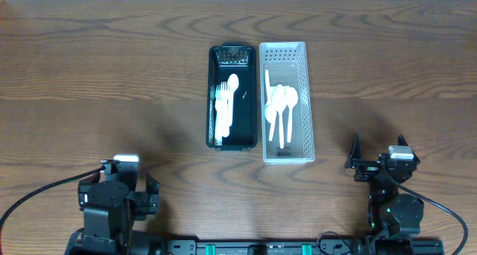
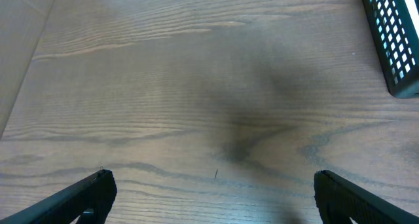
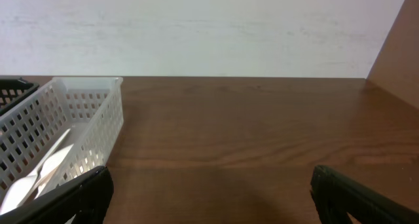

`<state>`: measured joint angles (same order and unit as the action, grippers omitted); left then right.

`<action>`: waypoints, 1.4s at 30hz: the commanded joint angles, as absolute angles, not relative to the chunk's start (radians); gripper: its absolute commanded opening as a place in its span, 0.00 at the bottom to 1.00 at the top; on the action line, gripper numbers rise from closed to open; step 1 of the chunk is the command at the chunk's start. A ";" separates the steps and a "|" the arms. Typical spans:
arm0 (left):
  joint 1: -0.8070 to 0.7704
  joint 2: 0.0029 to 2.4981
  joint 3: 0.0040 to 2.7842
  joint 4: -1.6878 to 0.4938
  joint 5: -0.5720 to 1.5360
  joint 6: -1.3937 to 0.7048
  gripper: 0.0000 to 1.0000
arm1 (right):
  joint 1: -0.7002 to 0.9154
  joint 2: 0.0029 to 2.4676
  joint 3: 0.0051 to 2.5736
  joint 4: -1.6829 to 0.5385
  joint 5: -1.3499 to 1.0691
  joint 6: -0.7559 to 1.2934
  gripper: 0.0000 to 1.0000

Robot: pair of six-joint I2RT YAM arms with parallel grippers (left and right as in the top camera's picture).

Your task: Pack container

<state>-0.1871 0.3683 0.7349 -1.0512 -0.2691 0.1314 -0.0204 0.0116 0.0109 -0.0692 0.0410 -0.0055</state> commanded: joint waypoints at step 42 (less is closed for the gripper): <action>-0.038 0.002 0.107 -0.122 -0.081 -0.020 0.98 | -0.025 0.005 0.006 -0.070 0.036 0.014 0.99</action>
